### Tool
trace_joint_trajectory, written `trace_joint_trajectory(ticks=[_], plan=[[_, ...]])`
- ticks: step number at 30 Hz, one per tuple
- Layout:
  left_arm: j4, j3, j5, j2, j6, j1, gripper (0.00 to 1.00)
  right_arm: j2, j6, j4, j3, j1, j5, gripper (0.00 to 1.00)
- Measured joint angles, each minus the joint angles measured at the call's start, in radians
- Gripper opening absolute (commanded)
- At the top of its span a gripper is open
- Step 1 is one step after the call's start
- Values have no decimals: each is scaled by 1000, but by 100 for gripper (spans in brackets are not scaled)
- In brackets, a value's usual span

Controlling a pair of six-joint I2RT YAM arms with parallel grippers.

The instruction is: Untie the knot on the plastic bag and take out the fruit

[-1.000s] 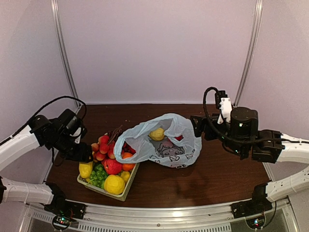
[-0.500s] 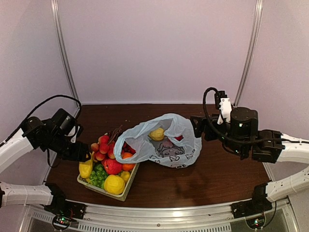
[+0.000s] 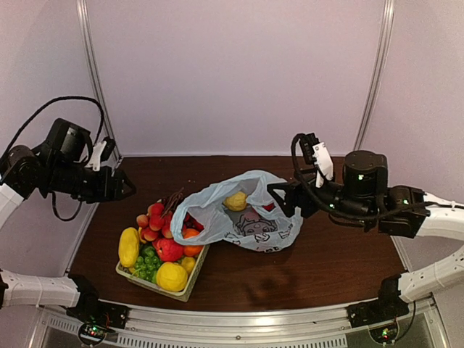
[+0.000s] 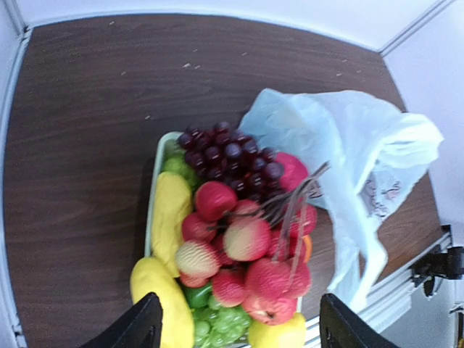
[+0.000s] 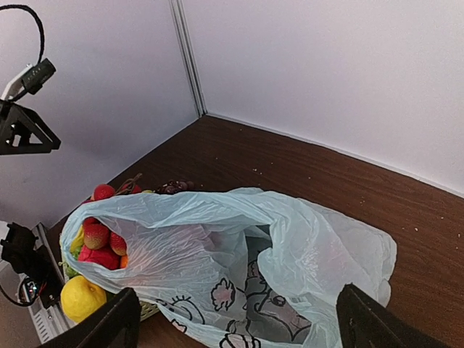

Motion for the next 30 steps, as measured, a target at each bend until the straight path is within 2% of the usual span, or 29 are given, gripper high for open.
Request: trace_joint_trajectory(ticks=[5, 9, 20, 30], plan=[[137, 57, 143, 42, 17, -31, 75, 112, 59, -97, 88, 1, 105, 99], [201, 80, 198, 92, 18, -83, 75, 199, 82, -161, 158, -25, 161, 99], [298, -29, 232, 115, -34, -238, 77, 423, 51, -219, 281, -134, 173, 99], [319, -101, 212, 144, -77, -285, 75, 445, 46, -220, 287, -183, 145, 92]])
